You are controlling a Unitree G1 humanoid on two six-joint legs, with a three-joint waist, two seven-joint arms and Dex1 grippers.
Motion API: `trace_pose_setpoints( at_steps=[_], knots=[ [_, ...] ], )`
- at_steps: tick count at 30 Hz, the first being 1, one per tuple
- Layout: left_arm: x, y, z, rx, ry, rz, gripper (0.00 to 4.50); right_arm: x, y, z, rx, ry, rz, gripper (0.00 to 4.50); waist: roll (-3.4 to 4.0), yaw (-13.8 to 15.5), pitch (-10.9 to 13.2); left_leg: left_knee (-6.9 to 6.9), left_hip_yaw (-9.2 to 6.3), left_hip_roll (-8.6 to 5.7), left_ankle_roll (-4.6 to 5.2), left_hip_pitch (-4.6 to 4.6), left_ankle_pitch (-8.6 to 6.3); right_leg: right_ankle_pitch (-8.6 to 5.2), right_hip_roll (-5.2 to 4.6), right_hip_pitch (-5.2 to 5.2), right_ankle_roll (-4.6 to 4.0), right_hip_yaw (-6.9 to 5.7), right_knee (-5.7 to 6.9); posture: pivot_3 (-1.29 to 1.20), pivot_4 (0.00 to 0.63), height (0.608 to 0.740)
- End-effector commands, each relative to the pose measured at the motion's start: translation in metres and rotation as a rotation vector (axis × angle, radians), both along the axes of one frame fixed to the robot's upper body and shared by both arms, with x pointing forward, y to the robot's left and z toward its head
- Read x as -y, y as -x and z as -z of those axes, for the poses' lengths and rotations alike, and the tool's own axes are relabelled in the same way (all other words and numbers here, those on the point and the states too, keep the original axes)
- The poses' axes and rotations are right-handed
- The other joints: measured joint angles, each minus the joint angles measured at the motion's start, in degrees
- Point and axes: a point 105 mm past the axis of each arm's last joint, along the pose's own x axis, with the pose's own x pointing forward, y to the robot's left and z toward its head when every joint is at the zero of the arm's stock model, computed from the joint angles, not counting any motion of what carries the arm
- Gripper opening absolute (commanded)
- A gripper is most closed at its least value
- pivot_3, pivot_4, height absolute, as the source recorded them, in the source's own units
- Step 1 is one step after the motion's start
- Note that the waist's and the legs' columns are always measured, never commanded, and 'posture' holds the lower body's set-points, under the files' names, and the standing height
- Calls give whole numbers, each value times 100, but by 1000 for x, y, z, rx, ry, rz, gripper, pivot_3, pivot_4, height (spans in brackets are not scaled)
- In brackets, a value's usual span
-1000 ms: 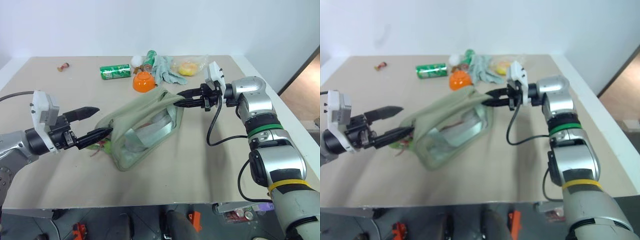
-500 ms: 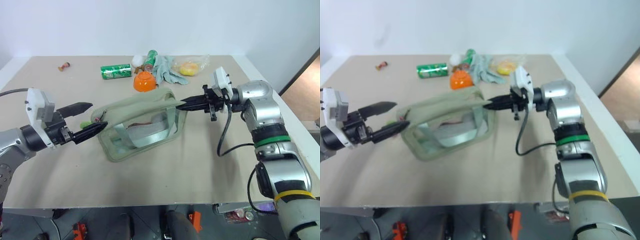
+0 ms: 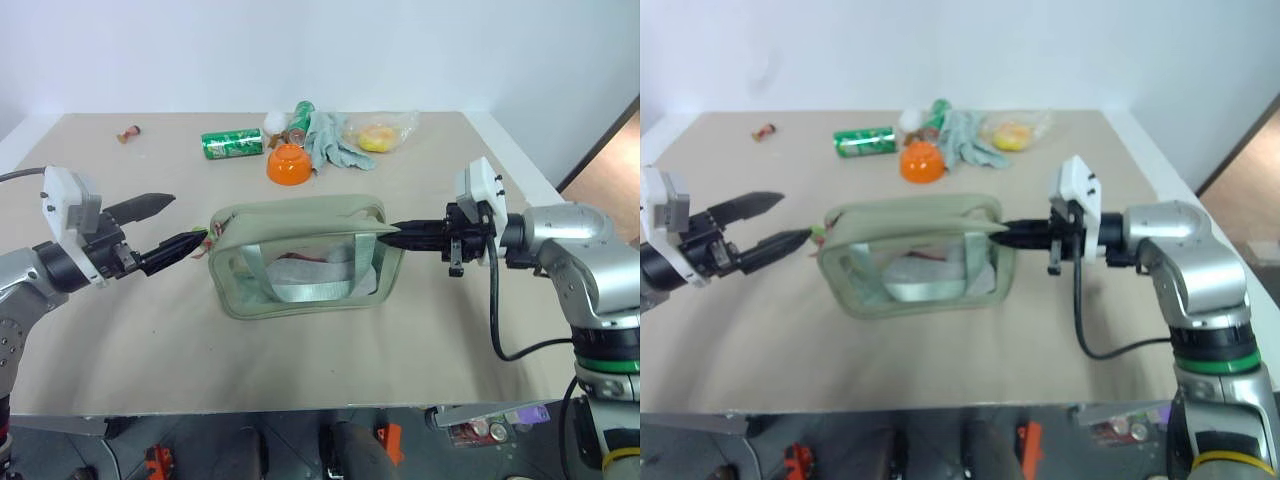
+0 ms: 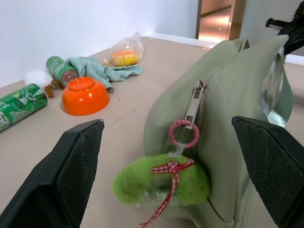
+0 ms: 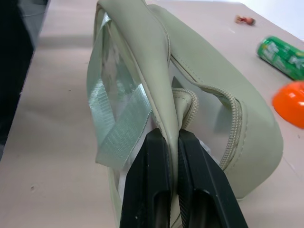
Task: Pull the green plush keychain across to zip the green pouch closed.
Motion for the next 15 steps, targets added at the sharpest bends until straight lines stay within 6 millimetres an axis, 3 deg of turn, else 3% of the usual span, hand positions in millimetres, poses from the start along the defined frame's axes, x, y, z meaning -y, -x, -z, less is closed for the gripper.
trace_pose_setpoints(
  at_steps=[1,6,15],
  knots=[
    [2,-2,-9,52,-3,1,4500,1,11,-11,37,-47,70,38,0,1,0,0,1,0,0,-1,0,0,5,0,0,1,0,0,150,740],
    [3,-4,-7,51,-2,7,4500,1,25,0,2,-45,106,38,-2,-2,-1,1,8,-2,0,2,0,4,12,0,7,10,0,0,150,740],
    [4,-3,-5,30,17,24,4500,4,25,7,-10,-71,155,38,-3,-4,-2,2,6,-3,0,2,0,3,16,1,7,9,0,0,150,740]
  ],
)
